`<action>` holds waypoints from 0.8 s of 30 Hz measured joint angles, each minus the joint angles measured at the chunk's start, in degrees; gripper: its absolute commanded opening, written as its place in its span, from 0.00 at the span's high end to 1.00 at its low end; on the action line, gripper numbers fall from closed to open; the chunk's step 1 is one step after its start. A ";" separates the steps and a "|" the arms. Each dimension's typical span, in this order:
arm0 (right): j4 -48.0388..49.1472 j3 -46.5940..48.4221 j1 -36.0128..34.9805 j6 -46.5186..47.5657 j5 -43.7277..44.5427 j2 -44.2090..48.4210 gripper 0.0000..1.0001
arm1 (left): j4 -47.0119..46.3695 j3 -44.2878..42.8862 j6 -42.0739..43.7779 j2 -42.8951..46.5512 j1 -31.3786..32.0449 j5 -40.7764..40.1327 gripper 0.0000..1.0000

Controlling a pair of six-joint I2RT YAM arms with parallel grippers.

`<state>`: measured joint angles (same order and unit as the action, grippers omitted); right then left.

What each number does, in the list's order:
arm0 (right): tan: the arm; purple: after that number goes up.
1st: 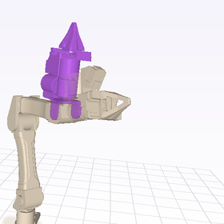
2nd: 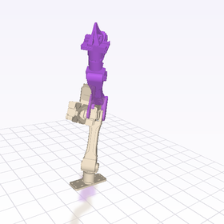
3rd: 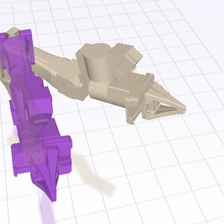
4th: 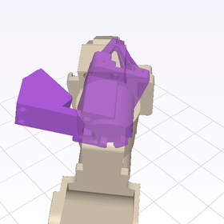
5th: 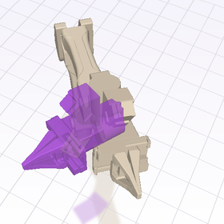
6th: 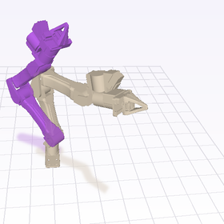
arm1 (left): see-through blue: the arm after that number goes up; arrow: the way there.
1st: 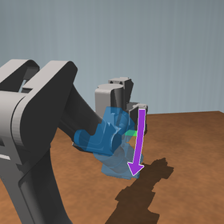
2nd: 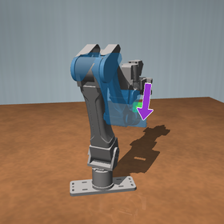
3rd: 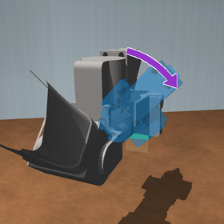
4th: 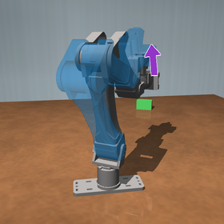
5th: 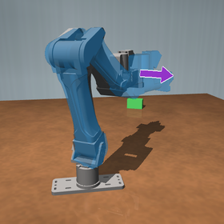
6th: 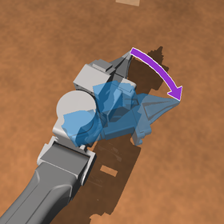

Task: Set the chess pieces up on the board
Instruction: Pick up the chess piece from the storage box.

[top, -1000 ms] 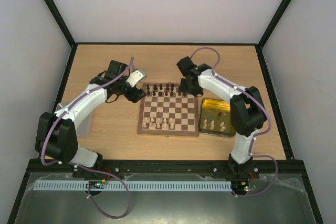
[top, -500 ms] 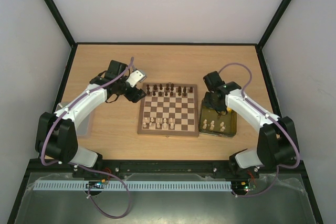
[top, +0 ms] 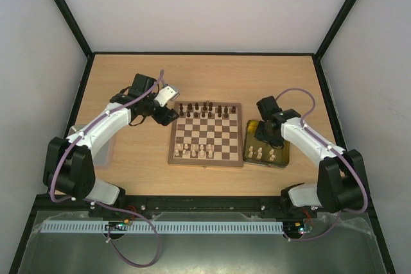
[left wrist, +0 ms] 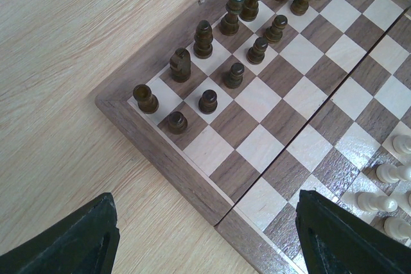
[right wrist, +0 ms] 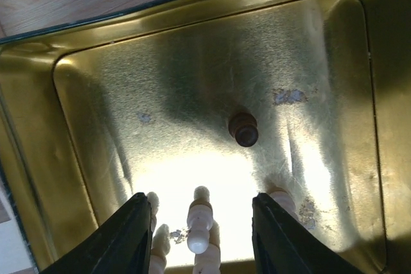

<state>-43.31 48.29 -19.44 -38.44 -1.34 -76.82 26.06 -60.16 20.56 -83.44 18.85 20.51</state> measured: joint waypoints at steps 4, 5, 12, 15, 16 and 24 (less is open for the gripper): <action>0.87 -1.22 1.46 0.00 -0.04 0.02 0.59 | 0.00 0.00 -0.02 0.00 0.00 0.00 0.24; 1.03 -1.46 2.01 0.00 -0.09 0.07 0.59 | 0.00 0.00 -0.02 0.00 0.00 0.00 0.24; 2.71 -1.81 4.20 0.00 -0.07 0.20 0.60 | 0.00 0.00 -0.02 0.00 0.00 0.00 0.24; 3.67 -2.32 4.46 0.00 -0.20 0.11 0.60 | 0.00 0.00 -0.02 0.00 0.00 0.00 0.24; 4.00 -2.54 4.48 0.00 -0.22 0.00 0.60 | 0.00 0.00 -0.02 0.00 0.00 -0.02 0.24; 5.27 -3.28 5.49 0.02 -0.68 -1.11 0.64 | 0.00 0.00 -0.02 0.00 0.00 -0.02 0.24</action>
<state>-38.04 45.01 -13.96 -38.41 -2.02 -77.93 26.06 -60.16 20.53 -83.44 18.85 20.49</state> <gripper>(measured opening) 0.379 0.763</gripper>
